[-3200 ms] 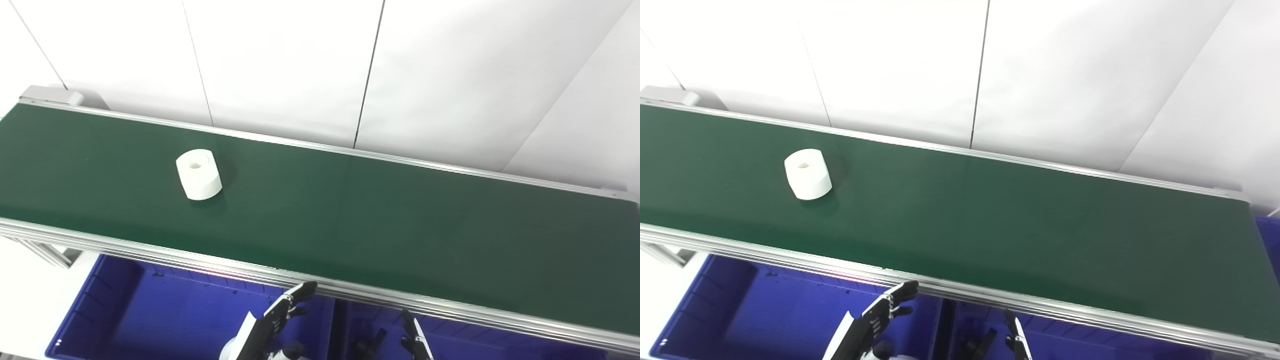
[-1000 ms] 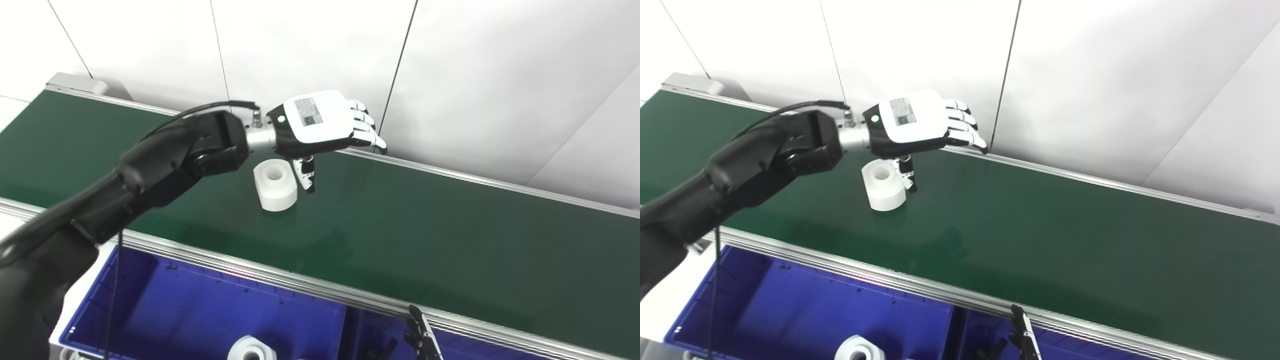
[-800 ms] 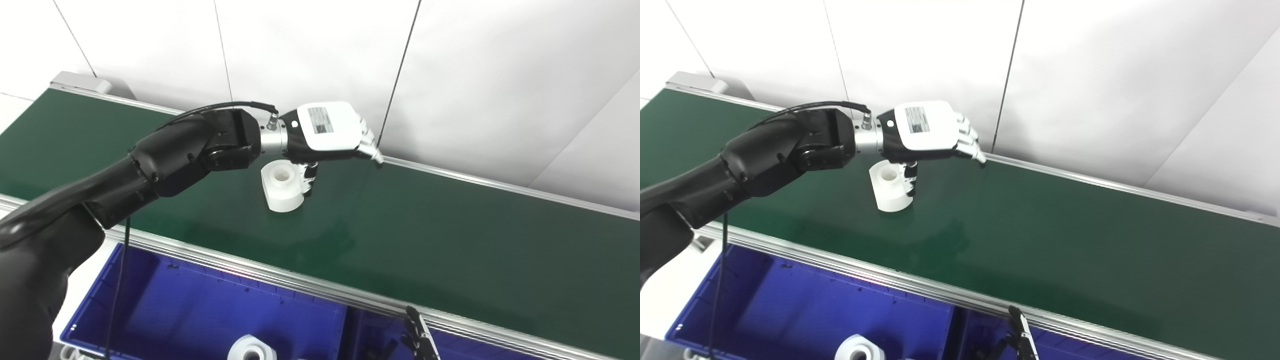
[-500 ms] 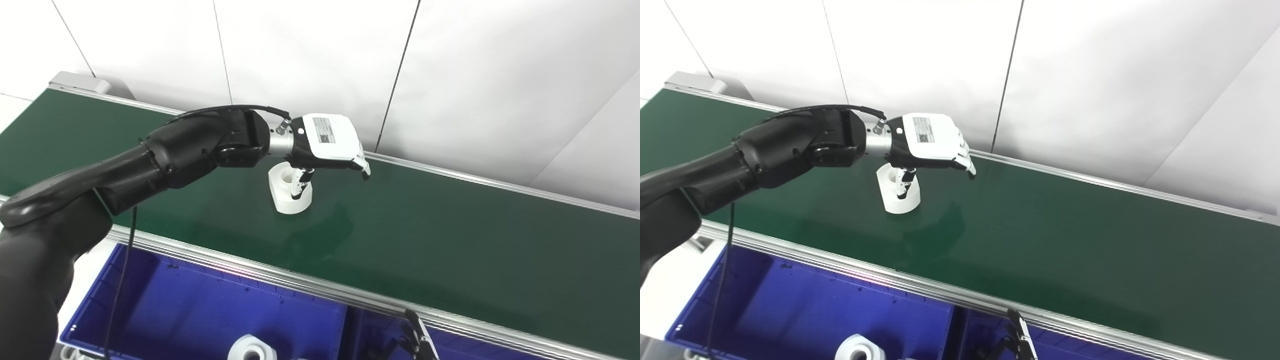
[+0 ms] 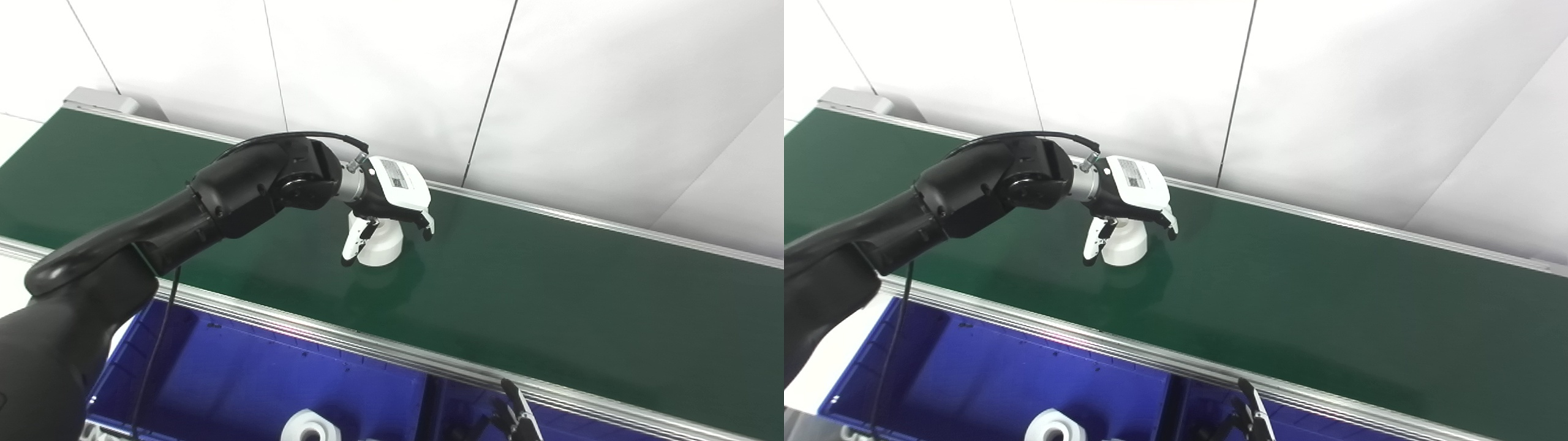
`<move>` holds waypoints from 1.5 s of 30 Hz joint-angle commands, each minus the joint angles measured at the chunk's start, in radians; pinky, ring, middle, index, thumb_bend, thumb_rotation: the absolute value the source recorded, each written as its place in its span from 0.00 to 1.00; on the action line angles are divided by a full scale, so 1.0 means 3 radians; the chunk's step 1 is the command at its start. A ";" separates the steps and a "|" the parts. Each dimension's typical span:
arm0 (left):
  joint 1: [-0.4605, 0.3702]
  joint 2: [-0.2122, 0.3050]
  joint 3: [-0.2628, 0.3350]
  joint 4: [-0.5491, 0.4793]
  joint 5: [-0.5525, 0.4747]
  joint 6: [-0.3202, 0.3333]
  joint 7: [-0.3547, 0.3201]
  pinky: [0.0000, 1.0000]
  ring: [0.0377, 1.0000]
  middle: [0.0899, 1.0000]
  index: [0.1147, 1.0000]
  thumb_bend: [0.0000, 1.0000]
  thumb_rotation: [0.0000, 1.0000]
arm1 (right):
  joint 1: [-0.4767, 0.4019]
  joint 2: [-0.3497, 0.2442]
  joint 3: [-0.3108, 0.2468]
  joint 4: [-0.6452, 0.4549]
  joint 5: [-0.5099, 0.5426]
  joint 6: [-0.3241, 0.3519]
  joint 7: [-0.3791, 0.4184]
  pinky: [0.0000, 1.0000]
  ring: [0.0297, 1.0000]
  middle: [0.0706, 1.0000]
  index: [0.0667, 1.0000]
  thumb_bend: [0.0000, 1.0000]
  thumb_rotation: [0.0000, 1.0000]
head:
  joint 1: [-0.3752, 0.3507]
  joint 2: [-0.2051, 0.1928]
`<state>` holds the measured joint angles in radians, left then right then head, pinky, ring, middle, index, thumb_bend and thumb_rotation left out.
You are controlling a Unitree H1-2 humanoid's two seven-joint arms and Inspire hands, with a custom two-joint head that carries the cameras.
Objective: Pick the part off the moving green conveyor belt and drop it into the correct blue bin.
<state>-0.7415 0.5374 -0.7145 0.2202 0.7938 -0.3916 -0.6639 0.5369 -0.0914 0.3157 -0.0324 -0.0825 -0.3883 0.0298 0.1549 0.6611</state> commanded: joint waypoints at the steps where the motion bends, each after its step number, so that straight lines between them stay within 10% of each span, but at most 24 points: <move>1: -0.0084 -0.0012 0.0098 -0.0073 0.0008 0.0085 -0.0086 0.82 0.85 0.83 0.81 1.00 0.16 | 0.0055 0.0030 -0.0014 -0.0130 0.0081 0.0027 0.0051 0.90 0.93 0.98 0.95 0.81 1.00 | 0.0002 -0.0002; 7: -0.0071 -0.0055 0.0101 -0.0140 0.0136 0.0200 -0.0327 0.83 0.87 0.86 0.82 1.00 0.17 | 0.0076 0.0035 -0.0019 -0.0176 0.0121 0.0092 0.0081 0.89 0.92 0.98 0.96 0.79 1.00 | -0.0018 0.0014; 14: 0.0087 -0.0055 0.0126 0.0134 0.0469 -0.0237 0.0669 0.79 0.80 0.77 0.72 0.98 0.05 | 0.0098 0.0077 -0.0020 -0.0202 0.0110 0.0100 0.0092 0.88 0.91 0.98 0.95 0.79 1.00 | -0.0094 0.0027; 18: 0.0153 -0.0078 -0.0069 0.0308 0.0516 -0.0260 0.1257 0.59 0.58 0.55 0.45 0.59 0.01 | 0.0115 0.0097 -0.0022 -0.0227 0.0094 0.0115 0.0096 0.87 0.91 0.97 0.95 0.79 1.00 | -0.0115 0.0046; 25: 0.0259 -0.0124 -0.0361 0.0439 0.0336 -0.0261 0.1781 0.38 0.41 0.48 0.41 0.50 0.00 | 0.0139 0.0117 -0.0025 -0.0245 0.0105 0.0133 0.0108 0.87 0.90 0.96 0.94 0.80 0.98 | -0.0154 0.0062; 38: 0.0393 -0.0107 -0.0230 0.0246 0.0040 -0.0256 0.1417 0.39 0.42 0.47 0.40 0.50 0.00 | 0.0117 0.0133 -0.0023 -0.0220 0.0096 0.0138 0.0141 0.85 0.89 0.95 0.94 0.79 0.98 | -0.0155 0.0082; 45: 0.0402 0.0012 0.0182 -0.0697 -0.0358 0.0030 0.0625 0.37 0.41 0.49 0.40 0.50 0.00 | 0.0104 0.0114 -0.0018 -0.0310 0.0063 0.0214 0.0164 0.86 0.89 0.95 0.96 0.78 0.99 | 0.0034 0.0322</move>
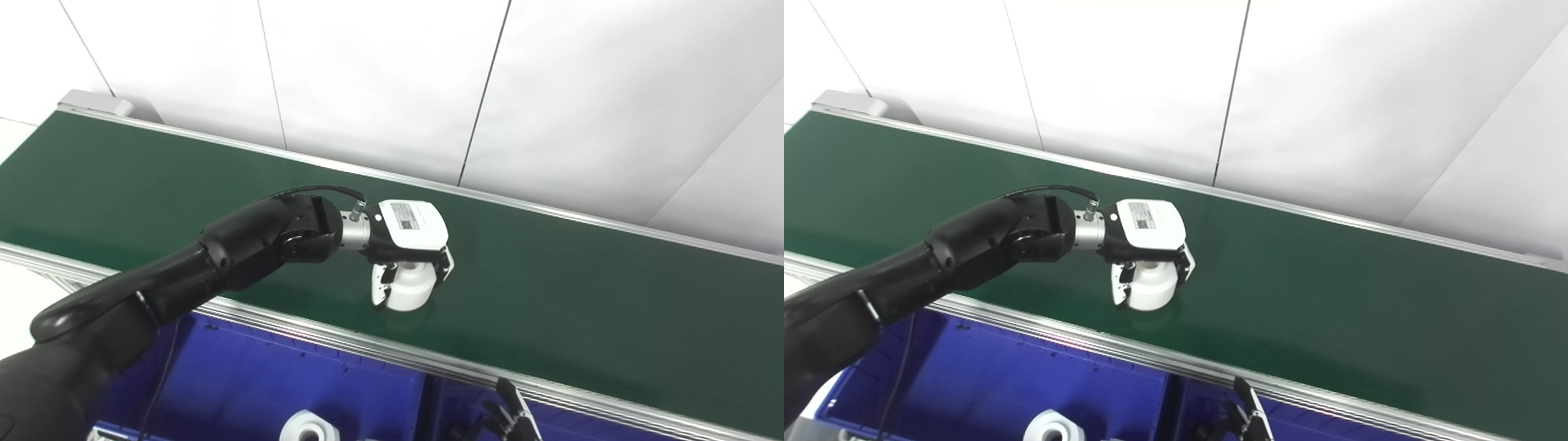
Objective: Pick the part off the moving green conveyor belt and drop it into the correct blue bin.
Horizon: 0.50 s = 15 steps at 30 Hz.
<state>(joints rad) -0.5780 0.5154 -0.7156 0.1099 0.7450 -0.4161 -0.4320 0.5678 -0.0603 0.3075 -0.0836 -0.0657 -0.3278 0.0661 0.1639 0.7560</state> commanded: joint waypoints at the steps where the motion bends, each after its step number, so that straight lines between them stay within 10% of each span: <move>1: -0.0134 0.0103 0.0249 -0.0502 -0.0267 0.0180 -0.0272 0.37 0.41 0.48 0.41 0.50 0.00 | -0.0003 0.0004 0.0007 -0.0154 0.0013 0.0023 0.0051 0.87 0.89 0.96 0.96 0.78 0.99 | 0.0018 0.0021; 4: -0.0022 0.0199 0.0497 -0.1097 -0.0513 0.0358 -0.0541 0.39 0.41 0.46 0.42 0.50 0.00 | -0.0011 -0.0011 -0.0013 -0.0260 0.0043 0.0106 0.0069 0.88 0.90 0.96 0.97 0.76 1.00 | 0.0174 0.0195; 15: 0.1365 0.0265 0.1381 -0.1883 -0.0598 0.0118 -0.0067 0.44 0.43 0.47 0.40 0.50 0.00 | -0.0044 -0.0122 -0.0123 -0.0630 0.0201 0.0435 0.0176 0.85 0.88 0.94 0.96 0.74 0.98 | 0.0483 0.0461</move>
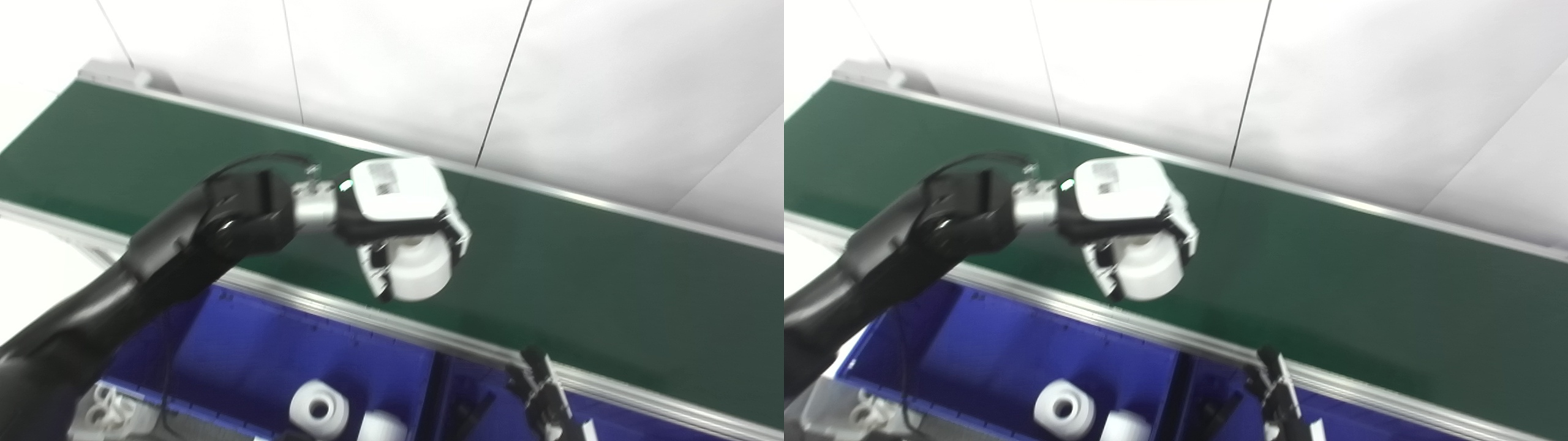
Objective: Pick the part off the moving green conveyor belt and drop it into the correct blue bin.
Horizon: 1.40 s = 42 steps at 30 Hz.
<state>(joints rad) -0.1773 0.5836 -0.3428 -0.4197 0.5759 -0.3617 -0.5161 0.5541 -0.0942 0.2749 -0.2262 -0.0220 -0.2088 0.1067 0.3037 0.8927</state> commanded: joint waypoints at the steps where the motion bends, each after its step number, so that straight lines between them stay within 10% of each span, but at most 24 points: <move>1: 0.0177 0.0008 0.0208 -0.0140 -0.0014 -0.0075 0.0272 0.43 0.43 0.47 0.40 0.50 0.00 | -0.0005 -0.0017 -0.0024 -0.0174 0.0082 0.0063 0.0049 0.85 0.87 0.94 0.95 0.74 0.97 | 0.0034 0.0015; 14: 0.1589 -0.0449 0.0701 -0.0229 0.0531 0.0014 0.0793 0.42 0.42 0.47 0.41 0.50 0.00 | -0.0080 -0.0052 -0.0110 -0.0231 0.0154 0.0164 0.0100 0.83 0.85 0.93 0.94 0.75 0.96 | 0.0270 0.0038; 24: 0.1977 -0.0606 0.0925 0.0364 0.0804 -0.0034 0.1331 0.42 0.43 0.46 0.42 0.50 0.00 | -0.0117 -0.0032 -0.0075 -0.0252 0.0149 0.0192 0.0143 0.81 0.85 0.92 0.92 0.76 0.94 | 0.0243 0.0043; 39: 0.1817 -0.0373 0.0714 0.0306 0.0551 0.0211 0.0779 0.44 0.47 0.52 0.43 0.51 0.04 | -0.0116 0.0000 -0.0077 -0.0214 0.0064 0.0126 0.0128 0.81 0.86 0.92 0.92 0.74 0.92 | 0.0104 0.0023; 42: 0.1809 -0.0311 0.0675 0.0173 0.0531 0.0359 0.0534 0.54 0.61 0.66 0.60 0.91 0.27 | -0.0104 -0.0008 -0.0082 -0.0217 0.0059 0.0127 0.0133 0.81 0.85 0.92 0.93 0.75 0.93 | 0.0105 0.0022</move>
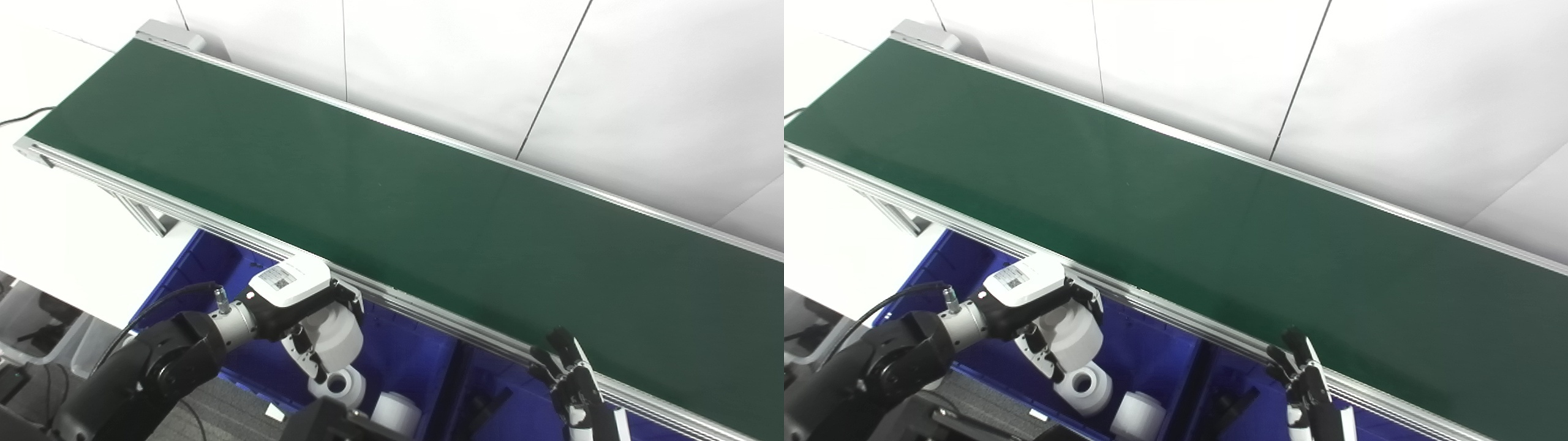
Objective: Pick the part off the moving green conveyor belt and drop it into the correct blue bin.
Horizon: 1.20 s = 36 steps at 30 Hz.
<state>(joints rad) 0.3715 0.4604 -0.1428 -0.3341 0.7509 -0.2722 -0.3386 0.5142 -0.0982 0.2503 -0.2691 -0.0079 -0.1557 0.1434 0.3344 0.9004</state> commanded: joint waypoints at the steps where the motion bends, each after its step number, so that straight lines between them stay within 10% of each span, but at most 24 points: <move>1: -0.0019 0.0105 0.0003 -0.0157 -0.0005 0.0135 -0.0132 0.58 0.65 0.68 0.62 0.93 0.30 | 0.0033 0.0006 -0.0001 -0.0078 0.0016 -0.0042 0.0010 0.81 0.85 0.92 0.93 0.75 0.93 | 0.0003 -0.0003; 6: -0.0014 0.0102 -0.0038 -0.0341 0.0203 0.0514 -0.0497 0.73 0.71 0.70 0.63 0.85 0.32 | 0.0038 -0.0016 -0.0005 -0.0077 0.0042 -0.0038 0.0034 0.81 0.85 0.93 0.93 0.75 0.91 | 0.0016 -0.0007; 21: -0.0050 0.0099 -0.0008 -0.0821 -0.0177 0.0740 -0.0767 0.56 0.61 0.64 0.61 0.72 0.33 | 0.0028 0.0006 0.0009 -0.0089 -0.0011 0.0008 0.0021 0.78 0.84 0.92 0.93 0.74 0.91 | -0.0032 -0.0020; 31: -0.0464 -0.0633 -0.0027 -0.1721 -0.1761 0.1576 -0.0645 0.51 0.57 0.60 0.57 0.72 0.32 | -0.0022 0.0019 0.0007 -0.0019 -0.0065 -0.0058 0.0012 0.78 0.84 0.92 0.93 0.71 0.91 | -0.0194 -0.0058; 36: -0.0461 -0.1219 -0.0203 -0.1520 -0.2101 0.1528 -0.0301 0.56 0.61 0.61 0.58 0.70 0.36 | -0.0007 0.0076 0.0021 0.0061 -0.0144 -0.0143 -0.0043 0.78 0.84 0.91 0.93 0.71 0.92 | -0.0480 -0.0110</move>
<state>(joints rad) 0.2224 0.1076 -0.1973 -0.7885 0.1423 0.2088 -0.4665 0.5077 -0.0910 0.2507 -0.2416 -0.0398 -0.1562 0.1381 0.2086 0.8698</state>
